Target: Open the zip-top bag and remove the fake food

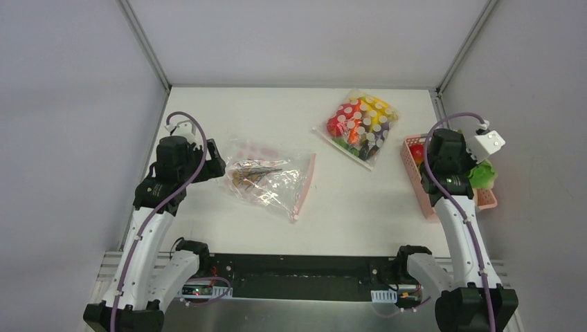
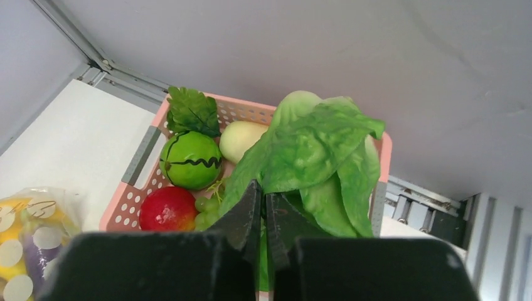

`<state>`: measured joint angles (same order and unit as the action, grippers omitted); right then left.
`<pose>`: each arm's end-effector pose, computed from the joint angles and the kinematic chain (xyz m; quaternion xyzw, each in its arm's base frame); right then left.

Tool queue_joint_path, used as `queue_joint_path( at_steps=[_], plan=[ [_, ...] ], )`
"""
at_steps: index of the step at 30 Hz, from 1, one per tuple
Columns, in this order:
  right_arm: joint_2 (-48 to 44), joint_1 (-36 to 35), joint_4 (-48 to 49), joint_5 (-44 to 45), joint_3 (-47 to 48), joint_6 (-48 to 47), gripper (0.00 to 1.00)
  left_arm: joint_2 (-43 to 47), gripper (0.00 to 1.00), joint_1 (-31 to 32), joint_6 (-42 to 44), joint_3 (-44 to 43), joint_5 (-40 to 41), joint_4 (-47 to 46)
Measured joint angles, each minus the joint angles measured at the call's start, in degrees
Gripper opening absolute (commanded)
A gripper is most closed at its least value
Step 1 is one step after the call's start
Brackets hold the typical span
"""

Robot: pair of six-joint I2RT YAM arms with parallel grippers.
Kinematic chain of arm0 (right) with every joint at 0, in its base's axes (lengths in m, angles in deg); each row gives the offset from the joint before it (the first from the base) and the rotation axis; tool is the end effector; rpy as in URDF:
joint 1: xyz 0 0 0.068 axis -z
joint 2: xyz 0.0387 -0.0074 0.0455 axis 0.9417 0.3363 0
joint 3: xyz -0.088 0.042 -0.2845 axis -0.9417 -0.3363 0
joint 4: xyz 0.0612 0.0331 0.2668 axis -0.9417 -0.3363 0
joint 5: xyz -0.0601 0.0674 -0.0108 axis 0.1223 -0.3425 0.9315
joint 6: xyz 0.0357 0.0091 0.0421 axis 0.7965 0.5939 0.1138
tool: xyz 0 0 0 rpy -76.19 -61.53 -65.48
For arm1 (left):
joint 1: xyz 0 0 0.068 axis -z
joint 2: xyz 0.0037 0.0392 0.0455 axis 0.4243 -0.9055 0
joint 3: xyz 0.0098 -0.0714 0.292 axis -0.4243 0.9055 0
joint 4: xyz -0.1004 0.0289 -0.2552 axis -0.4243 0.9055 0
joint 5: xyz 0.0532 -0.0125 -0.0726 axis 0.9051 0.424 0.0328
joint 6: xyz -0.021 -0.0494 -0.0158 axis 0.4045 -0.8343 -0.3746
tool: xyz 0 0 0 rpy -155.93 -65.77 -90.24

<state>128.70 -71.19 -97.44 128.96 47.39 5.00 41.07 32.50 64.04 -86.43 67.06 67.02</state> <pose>0.1930 -0.0296 0.3636 0.3455 0.6882 -0.3315 0.5451 0.1607 -0.0215 0.3603 -0.0718 0.8525 -0.1186 0.5040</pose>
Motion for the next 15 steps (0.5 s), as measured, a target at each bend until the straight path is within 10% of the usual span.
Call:
queue_joint_path(
  at_steps=[15],
  plan=[
    [-1.22,1.88,-5.22,-0.98,-10.34,24.74,0.00,-2.40,0.81,0.00,0.48,0.22,1.40,-0.07]
  ],
)
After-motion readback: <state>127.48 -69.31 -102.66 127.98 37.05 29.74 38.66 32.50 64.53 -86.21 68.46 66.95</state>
